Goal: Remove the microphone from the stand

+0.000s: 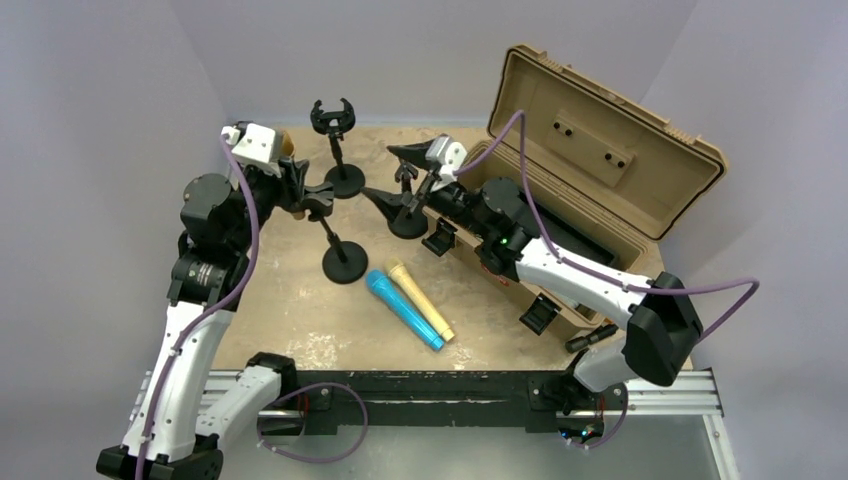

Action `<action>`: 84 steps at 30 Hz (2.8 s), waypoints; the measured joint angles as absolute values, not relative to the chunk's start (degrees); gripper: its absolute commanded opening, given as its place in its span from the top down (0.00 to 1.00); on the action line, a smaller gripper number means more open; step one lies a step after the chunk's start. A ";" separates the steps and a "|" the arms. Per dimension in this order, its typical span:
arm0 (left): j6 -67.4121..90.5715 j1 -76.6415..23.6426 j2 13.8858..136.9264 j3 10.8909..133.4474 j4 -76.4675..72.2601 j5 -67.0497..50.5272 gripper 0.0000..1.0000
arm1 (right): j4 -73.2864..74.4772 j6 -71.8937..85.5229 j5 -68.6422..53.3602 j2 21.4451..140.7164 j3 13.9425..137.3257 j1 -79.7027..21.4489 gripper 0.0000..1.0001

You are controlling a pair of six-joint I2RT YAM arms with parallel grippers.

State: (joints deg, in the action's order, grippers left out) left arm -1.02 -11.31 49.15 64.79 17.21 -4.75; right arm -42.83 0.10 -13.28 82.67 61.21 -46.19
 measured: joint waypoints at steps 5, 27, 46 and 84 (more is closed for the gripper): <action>-0.84 -11.33 49.32 63.31 14.55 -6.85 1.00 | -44.14 -2.61 -19.31 86.87 67.31 -48.86 0.12; -0.84 -12.10 48.23 60.36 10.07 -7.42 1.00 | -46.94 -10.68 -35.20 102.37 75.77 -49.15 0.12; -0.60 -12.10 50.22 61.04 9.17 -7.53 1.00 | -47.18 -7.27 -34.44 107.68 77.87 -50.09 0.47; -6.15 -15.20 65.58 76.42 17.19 -0.69 1.00 | -42.92 -3.60 -26.35 111.07 84.20 -49.10 0.27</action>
State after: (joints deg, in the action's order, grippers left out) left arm -6.15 -15.20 65.58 76.42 17.19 -0.69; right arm -42.92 -3.60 -26.35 111.07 84.20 -49.10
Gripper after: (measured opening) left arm 0.386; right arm 0.592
